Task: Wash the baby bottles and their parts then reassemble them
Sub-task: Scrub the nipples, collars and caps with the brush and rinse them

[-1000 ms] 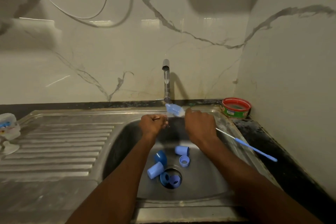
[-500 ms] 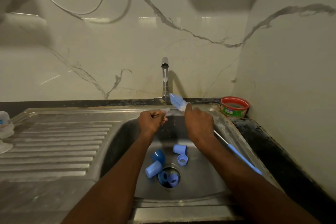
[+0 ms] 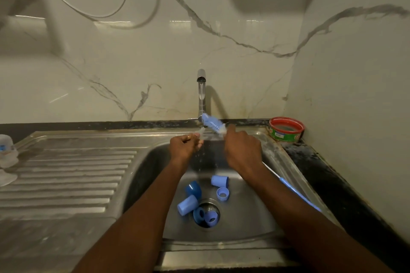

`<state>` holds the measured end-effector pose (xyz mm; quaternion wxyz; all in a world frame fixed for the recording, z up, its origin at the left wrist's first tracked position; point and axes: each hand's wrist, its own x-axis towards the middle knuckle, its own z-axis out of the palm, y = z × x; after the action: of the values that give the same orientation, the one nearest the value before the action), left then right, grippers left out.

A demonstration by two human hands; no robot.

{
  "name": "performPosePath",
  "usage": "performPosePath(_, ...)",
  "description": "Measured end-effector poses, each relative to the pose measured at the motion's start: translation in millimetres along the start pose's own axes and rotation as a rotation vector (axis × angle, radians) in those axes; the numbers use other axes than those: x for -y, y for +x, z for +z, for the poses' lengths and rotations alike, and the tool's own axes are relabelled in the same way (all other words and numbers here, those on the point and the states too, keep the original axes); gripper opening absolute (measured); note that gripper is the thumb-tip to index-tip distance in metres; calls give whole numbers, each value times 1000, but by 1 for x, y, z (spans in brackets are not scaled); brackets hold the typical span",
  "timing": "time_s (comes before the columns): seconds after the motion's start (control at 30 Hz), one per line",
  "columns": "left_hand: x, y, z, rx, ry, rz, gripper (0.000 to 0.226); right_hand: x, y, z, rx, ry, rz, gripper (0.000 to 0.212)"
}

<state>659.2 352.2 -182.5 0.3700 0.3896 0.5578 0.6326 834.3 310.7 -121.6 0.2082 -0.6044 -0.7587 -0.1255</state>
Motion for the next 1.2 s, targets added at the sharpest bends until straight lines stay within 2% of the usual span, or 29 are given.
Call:
performPosePath(0.13,-4,-1,10,63,-162,-124,13,5,-16,1,38,-24,-144,41)
performPosePath(0.27,-14,-1,14,189,-529,-338,16,4,3,2,3,-18,-58,39)
performPosePath(0.43,-17,4,14,193,-737,-450,22,14,9,4,-78,11,-47,26)
performPosePath(0.57,-10,7,18,172,-807,-443,23,16,-3,5,-79,9,-91,26)
performPosePath(0.67,-8,5,23,202,-804,-432,27,16,-4,6,-22,9,-102,30)
performPosePath(0.87,-12,-5,36,270,-716,-418,26,12,10,2,-32,35,-71,27)
performPosePath(0.97,-6,-1,32,218,-642,-387,26,9,4,-4,-40,60,-66,25)
performPosePath(1.07,-2,4,30,135,-559,-327,31,11,-9,-3,30,71,-86,30)
performPosePath(1.2,-3,-3,37,253,-433,-229,27,12,0,-1,26,108,4,29)
